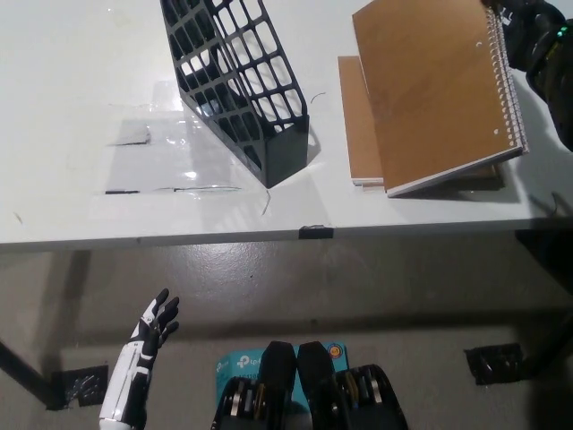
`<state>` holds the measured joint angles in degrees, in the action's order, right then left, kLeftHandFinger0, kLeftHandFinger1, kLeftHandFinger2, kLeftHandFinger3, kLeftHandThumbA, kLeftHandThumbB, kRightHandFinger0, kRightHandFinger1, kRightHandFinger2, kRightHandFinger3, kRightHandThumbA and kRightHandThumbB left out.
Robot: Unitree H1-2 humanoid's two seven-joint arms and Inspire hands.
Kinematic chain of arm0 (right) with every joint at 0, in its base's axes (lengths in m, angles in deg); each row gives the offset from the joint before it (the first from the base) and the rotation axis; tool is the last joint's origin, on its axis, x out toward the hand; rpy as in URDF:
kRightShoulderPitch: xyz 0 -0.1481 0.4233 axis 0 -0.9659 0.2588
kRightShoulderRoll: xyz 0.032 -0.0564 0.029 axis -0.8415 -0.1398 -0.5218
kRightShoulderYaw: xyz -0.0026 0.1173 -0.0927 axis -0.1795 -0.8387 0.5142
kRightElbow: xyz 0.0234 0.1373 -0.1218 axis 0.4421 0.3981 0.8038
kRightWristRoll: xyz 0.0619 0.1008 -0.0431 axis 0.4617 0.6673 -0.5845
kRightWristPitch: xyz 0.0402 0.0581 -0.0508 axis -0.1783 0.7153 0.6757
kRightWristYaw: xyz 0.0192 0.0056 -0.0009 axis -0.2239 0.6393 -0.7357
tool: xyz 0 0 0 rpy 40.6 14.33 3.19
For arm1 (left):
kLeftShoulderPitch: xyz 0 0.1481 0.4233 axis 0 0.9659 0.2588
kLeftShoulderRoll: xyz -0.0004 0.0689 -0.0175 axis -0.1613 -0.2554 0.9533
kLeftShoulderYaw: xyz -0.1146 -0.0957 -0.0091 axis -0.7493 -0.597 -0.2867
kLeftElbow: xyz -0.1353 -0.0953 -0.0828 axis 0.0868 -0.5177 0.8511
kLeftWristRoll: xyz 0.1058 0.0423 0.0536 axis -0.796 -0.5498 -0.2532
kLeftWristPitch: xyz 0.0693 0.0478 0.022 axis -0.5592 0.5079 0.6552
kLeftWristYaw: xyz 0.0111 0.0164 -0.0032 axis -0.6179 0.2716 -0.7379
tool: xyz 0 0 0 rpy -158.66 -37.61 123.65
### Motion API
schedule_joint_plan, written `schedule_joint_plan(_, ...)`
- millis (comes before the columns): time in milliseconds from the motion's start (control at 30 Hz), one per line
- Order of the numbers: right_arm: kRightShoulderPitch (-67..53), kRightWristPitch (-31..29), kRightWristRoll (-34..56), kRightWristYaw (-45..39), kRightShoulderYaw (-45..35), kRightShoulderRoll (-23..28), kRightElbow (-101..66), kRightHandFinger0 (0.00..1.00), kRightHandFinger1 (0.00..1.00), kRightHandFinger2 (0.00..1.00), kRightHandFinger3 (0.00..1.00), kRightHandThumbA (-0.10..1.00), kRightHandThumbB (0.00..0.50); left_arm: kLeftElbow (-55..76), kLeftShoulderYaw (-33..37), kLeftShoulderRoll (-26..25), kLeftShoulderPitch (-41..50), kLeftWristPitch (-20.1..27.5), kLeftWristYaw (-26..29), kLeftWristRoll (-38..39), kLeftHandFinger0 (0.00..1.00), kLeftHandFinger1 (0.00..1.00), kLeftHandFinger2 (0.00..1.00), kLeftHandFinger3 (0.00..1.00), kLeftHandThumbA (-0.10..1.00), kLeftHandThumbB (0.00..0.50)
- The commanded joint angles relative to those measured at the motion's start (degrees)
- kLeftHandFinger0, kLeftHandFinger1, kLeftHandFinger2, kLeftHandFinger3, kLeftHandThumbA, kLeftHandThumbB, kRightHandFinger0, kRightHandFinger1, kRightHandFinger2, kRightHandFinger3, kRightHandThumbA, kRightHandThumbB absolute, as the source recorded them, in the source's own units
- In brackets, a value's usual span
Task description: Use the right hand to pick up a book from the book holder on the left side and put it on another book on the right side
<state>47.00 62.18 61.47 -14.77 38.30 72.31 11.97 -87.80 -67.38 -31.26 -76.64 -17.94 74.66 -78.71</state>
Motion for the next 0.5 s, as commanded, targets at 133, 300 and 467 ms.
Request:
schedule_joint_plan(133,3.8,-5.5,1.0,0.9,-1.5,0.1,-0.9,0.00,0.31,0.94,1.00,-0.10,0.090,0.6,0.0,-0.1,0.1,1.6,0.2,-0.1,1.00,1.00,1.00,1.00,1.00,0.207)
schedule_joint_plan(300,2.9,-8.0,-3.7,2.9,2.7,0.2,-0.8,0.28,0.62,1.00,1.00,0.03,0.218,0.4,0.0,0.0,-0.2,1.7,0.2,0.0,1.00,1.00,1.00,1.00,1.00,0.197)
schedule_joint_plan(467,1.5,-8.3,-4.7,-5.6,5.9,1.0,-0.9,1.00,1.00,1.00,1.00,0.31,0.257,1.2,0.0,0.0,-0.1,1.0,0.1,0.3,1.00,1.00,1.00,1.00,1.00,0.189)
